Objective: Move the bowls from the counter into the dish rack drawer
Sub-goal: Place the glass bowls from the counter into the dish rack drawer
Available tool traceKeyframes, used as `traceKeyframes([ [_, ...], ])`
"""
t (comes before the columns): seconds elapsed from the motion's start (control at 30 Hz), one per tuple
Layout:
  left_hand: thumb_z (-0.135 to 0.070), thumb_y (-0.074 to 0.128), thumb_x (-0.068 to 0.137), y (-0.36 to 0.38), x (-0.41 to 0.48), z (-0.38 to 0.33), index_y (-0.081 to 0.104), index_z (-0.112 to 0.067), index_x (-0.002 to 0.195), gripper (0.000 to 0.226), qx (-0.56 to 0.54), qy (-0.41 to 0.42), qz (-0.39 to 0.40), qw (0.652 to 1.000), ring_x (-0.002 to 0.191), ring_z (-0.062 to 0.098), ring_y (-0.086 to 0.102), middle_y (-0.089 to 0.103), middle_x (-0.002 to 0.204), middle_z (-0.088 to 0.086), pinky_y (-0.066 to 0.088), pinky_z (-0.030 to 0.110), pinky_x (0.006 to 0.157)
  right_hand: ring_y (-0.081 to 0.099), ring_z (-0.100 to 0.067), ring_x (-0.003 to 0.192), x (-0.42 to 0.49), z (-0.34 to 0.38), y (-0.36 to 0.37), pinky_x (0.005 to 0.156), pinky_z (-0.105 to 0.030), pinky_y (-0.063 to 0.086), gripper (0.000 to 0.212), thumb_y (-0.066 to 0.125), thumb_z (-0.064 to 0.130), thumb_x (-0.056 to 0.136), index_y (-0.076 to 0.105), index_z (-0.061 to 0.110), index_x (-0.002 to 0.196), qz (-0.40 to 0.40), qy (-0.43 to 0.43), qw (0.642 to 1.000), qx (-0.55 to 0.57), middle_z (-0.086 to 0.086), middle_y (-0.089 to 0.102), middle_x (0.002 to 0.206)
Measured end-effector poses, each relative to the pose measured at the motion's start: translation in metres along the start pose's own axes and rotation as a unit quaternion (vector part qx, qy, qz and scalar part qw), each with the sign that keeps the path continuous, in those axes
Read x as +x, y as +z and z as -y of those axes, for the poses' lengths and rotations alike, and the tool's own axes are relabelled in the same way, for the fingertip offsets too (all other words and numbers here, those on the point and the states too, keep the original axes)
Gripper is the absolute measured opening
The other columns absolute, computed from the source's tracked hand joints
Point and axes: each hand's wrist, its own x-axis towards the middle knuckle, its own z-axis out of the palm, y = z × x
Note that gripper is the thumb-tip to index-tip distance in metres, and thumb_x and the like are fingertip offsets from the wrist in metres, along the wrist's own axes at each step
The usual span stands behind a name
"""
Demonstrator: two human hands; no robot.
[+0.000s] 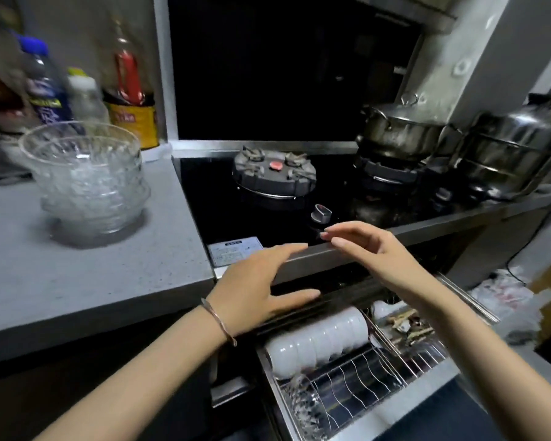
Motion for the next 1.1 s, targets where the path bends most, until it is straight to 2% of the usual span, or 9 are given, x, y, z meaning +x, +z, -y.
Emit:
traceKeyframes([
  [0.13, -0.070, 0.047, 0.074, -0.075, -0.001, 0.002, 0.041, -0.032, 0.135, 0.073, 0.044, 0.027, -0.110, 0.993, 0.123, -0.001, 0.040, 0.049, 0.133, -0.014, 0.032, 0.014, 0.100, 0.064, -0.001, 0.106, 0.032, 0.042, 0.021, 0.090, -0.014, 0.049, 0.027, 0.063, 0.012, 0.086, 0.063, 0.010, 0.113, 0.020, -0.059, 0.998, 0.003, -0.005, 0.069, 0.117],
  [0.23, -0.063, 0.053, 0.078, -0.123, -0.009, 0.016, 0.041, -0.025, 0.136, 0.070, 0.083, 0.026, -0.163, 0.983, 0.131, 0.004, 0.035, 0.045, 0.140, -0.010, 0.025, 0.018, 0.108, 0.057, -0.001, 0.118, 0.057, 0.070, 0.048, 0.104, -0.023, 0.044, 0.037, 0.066, 0.029, 0.081, 0.062, 0.023, 0.118, 0.042, -0.089, 0.995, -0.028, 0.003, 0.061, 0.128],
  [0.33, -0.062, 0.056, 0.078, -0.163, -0.021, 0.037, 0.042, -0.022, 0.136, 0.071, 0.131, -0.004, -0.208, 0.969, 0.132, 0.008, 0.034, 0.043, 0.142, -0.006, 0.022, 0.021, 0.111, 0.051, 0.003, 0.123, 0.082, 0.092, 0.077, 0.103, -0.016, 0.040, 0.048, 0.066, 0.044, 0.074, 0.059, 0.033, 0.120, 0.080, -0.117, 0.989, -0.044, 0.013, 0.058, 0.130],
  [0.43, -0.064, 0.053, 0.075, -0.193, -0.034, 0.063, 0.044, -0.019, 0.134, 0.075, 0.148, -0.053, -0.235, 0.959, 0.130, 0.012, 0.037, 0.044, 0.141, -0.002, 0.023, 0.020, 0.110, 0.049, 0.007, 0.122, 0.107, 0.106, 0.106, 0.091, -0.005, 0.042, 0.047, 0.070, 0.037, 0.080, 0.056, 0.031, 0.125, 0.101, -0.138, 0.984, -0.050, 0.016, 0.056, 0.130],
  [0.5, -0.064, 0.058, 0.076, -0.206, -0.042, 0.081, 0.043, -0.019, 0.134, 0.075, 0.139, -0.095, -0.250, 0.953, 0.131, 0.014, 0.036, 0.043, 0.142, -0.001, 0.023, 0.022, 0.109, 0.048, -0.001, 0.126, 0.123, 0.110, 0.126, 0.099, -0.015, 0.042, 0.049, 0.071, 0.034, 0.080, 0.055, 0.031, 0.126, 0.115, -0.143, 0.982, -0.042, 0.014, 0.054, 0.133],
  [0.63, -0.063, 0.058, 0.064, -0.220, -0.055, 0.114, 0.036, -0.020, 0.138, 0.088, 0.088, -0.184, -0.253, 0.946, 0.136, 0.016, 0.031, 0.035, 0.148, 0.001, 0.023, 0.026, 0.109, 0.044, -0.013, 0.133, 0.148, 0.115, 0.164, 0.111, -0.039, 0.038, 0.065, 0.074, 0.046, 0.070, 0.050, 0.032, 0.129, 0.130, -0.141, 0.981, -0.035, 0.007, 0.048, 0.142],
  [0.87, -0.063, 0.069, 0.059, -0.222, -0.053, 0.148, 0.012, -0.024, 0.147, 0.112, -0.019, -0.244, -0.199, 0.949, 0.139, 0.013, 0.025, 0.021, 0.155, 0.000, 0.024, 0.033, 0.112, 0.039, -0.011, 0.135, 0.173, 0.111, 0.208, 0.103, -0.029, 0.042, 0.084, 0.080, 0.043, 0.065, 0.040, 0.030, 0.138, 0.165, -0.122, 0.979, -0.019, 0.009, 0.042, 0.145],
  [0.97, -0.064, 0.068, 0.059, -0.219, -0.050, 0.153, 0.020, -0.028, 0.144, 0.105, -0.027, -0.211, -0.192, 0.958, 0.131, 0.003, 0.026, 0.028, 0.151, -0.005, 0.024, 0.023, 0.107, 0.037, -0.005, 0.134, 0.174, 0.111, 0.212, 0.094, -0.016, 0.040, 0.090, 0.080, 0.050, 0.057, 0.042, 0.032, 0.136, 0.177, -0.117, 0.977, -0.001, 0.011, 0.046, 0.141],
  [1.1, -0.073, 0.064, 0.055, -0.217, -0.050, 0.159, 0.040, -0.037, 0.127, 0.085, -0.013, -0.189, -0.213, 0.959, 0.126, 0.005, 0.036, 0.042, 0.139, -0.010, 0.029, 0.025, 0.100, 0.036, -0.014, 0.138, 0.176, 0.107, 0.213, 0.115, -0.041, 0.031, 0.093, 0.080, 0.056, 0.054, 0.044, 0.032, 0.136, 0.162, -0.114, 0.980, -0.013, 0.004, 0.044, 0.147],
])
